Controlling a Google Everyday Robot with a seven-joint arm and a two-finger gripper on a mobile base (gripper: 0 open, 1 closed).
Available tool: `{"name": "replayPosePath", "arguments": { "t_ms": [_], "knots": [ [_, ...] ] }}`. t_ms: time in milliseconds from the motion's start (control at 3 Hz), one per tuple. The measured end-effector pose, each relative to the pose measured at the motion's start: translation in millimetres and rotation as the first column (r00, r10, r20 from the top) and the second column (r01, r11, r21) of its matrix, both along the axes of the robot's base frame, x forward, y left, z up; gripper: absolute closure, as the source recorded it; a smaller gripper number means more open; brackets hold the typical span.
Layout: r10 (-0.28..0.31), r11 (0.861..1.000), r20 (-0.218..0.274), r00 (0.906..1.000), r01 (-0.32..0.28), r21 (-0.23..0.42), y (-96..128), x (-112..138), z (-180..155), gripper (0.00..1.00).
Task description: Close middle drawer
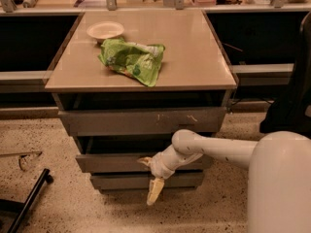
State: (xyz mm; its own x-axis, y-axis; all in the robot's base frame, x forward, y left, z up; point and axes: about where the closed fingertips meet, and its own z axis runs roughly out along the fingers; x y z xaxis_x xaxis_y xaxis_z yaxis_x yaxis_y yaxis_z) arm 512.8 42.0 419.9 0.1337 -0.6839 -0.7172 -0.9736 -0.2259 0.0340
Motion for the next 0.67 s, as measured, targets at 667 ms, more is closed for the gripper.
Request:
{"name": "replayPosePath", "arguments": {
  "t_ms": [667],
  "knots": [
    [-0.004,0.998,0.062,0.9981,0.008,-0.057,6.1,4.8,8.2,0.0]
  ]
}}
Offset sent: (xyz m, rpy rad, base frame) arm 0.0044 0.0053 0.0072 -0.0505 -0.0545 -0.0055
